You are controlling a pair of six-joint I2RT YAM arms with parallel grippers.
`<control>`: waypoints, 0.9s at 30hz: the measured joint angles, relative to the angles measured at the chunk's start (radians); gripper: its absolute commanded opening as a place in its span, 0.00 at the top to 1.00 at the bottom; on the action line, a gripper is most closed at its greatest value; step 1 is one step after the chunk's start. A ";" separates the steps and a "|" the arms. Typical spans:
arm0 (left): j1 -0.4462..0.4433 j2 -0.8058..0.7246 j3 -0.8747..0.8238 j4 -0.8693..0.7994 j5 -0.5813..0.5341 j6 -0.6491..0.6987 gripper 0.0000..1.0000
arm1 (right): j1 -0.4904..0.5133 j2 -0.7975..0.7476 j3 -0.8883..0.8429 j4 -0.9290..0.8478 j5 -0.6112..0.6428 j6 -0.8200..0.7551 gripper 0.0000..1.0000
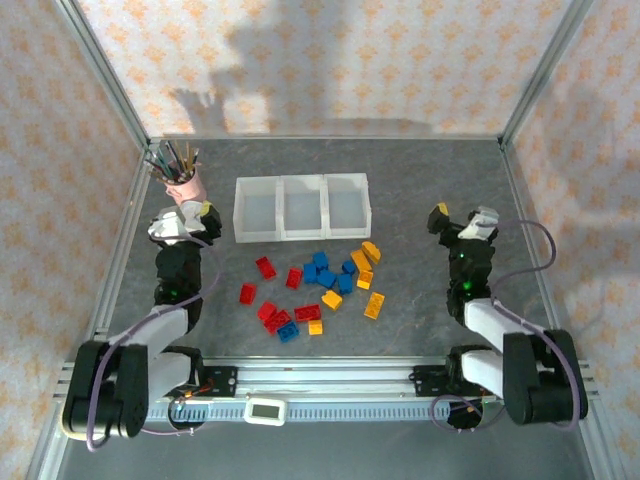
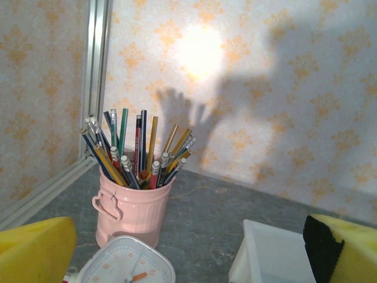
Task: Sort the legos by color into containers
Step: Pick up the lego from the middle-left of the table.
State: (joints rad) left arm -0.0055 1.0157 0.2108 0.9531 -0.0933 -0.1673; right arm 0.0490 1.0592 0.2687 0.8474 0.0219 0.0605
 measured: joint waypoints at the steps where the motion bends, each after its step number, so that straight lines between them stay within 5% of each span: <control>1: 0.000 -0.023 0.002 -0.034 -0.002 -0.029 0.00 | 0.000 -0.027 0.016 -0.042 0.004 0.037 0.00; 12: 0.002 -0.165 0.035 -0.331 -0.009 -0.314 0.01 | 0.000 -0.161 0.083 -0.417 0.000 0.330 0.00; 19: -0.001 -0.207 0.104 -0.510 0.145 -0.365 0.01 | 0.017 -0.161 0.113 -0.571 -0.111 0.336 0.00; 27: -0.164 -0.216 0.161 -0.672 0.222 -0.383 0.01 | 0.118 -0.142 0.181 -0.689 -0.165 0.335 0.00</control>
State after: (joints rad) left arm -0.1699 0.8001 0.3721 0.2810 0.1284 -0.5507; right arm 0.1673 0.9173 0.4496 0.1589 -0.1429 0.3958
